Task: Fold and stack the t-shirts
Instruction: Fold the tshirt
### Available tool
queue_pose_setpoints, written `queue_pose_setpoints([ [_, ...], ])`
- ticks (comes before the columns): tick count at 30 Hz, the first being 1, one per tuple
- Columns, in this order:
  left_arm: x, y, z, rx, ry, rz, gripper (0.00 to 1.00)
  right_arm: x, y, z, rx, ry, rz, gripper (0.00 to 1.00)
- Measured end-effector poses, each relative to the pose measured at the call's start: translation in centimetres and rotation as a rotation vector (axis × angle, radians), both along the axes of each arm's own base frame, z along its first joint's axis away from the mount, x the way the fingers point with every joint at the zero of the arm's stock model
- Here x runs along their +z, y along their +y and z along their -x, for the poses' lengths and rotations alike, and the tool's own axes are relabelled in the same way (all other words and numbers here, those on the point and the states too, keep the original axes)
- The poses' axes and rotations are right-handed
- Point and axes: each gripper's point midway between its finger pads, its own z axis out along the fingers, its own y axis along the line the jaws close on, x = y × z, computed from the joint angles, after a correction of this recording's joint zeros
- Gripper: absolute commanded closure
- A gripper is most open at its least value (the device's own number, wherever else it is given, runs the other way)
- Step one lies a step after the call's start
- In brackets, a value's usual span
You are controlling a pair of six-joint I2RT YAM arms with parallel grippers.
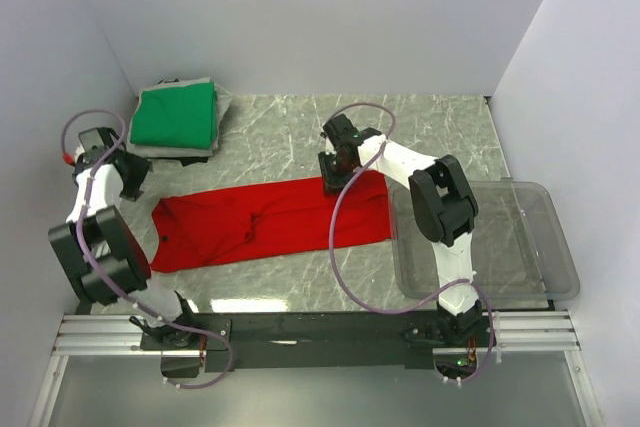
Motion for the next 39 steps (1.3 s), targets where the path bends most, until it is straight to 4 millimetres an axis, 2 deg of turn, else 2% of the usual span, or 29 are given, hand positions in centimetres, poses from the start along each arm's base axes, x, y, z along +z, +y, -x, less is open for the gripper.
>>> queue_pose_setpoints([
  [4,4.2,-0.2,0.3,-0.008,-0.087,-0.049,0.31,0.9,0.5,-0.5,0.017,-0.019,-0.018,0.65],
  [6,5.7,-0.7,0.7,-0.015,-0.123,-0.063,0.28,1.2,0.6,-0.8,0.020,-0.027,-0.021,0.65],
  [8,6.7,-2.0,1.1,-0.040,-0.155,-0.070,0.28,1.2,0.6,-0.8,0.020,-0.029,-0.019,0.65],
  [10,6.6,-4.0,1.3,-0.081,-0.162,-0.056,0.28,1.2,0.5,-0.8,0.020,-0.030,-0.015,0.65],
  [17,2.1,-13.8,2.5,-0.275,-0.076,0.105,0.28,0.8,-0.3,-1.0,0.011,-0.038,0.014,0.65],
  [23,-0.8,-18.6,2.0,-0.368,-0.017,0.217,0.24,-0.6,-1.7,-0.7,-0.011,-0.020,0.047,0.65],
  [28,-5.1,-19.4,3.6,-0.354,0.098,0.287,0.22,-1.4,-2.3,-0.5,-0.025,-0.015,0.060,0.65],
  [30,-6.3,-19.4,4.2,-0.347,0.138,0.298,0.20,-1.5,-2.2,-0.6,-0.032,-0.018,0.055,0.65],
  [39,-6.6,-19.6,2.9,-0.359,0.143,0.344,0.19,-1.5,-2.2,0.1,-0.086,-0.027,0.018,0.65],
])
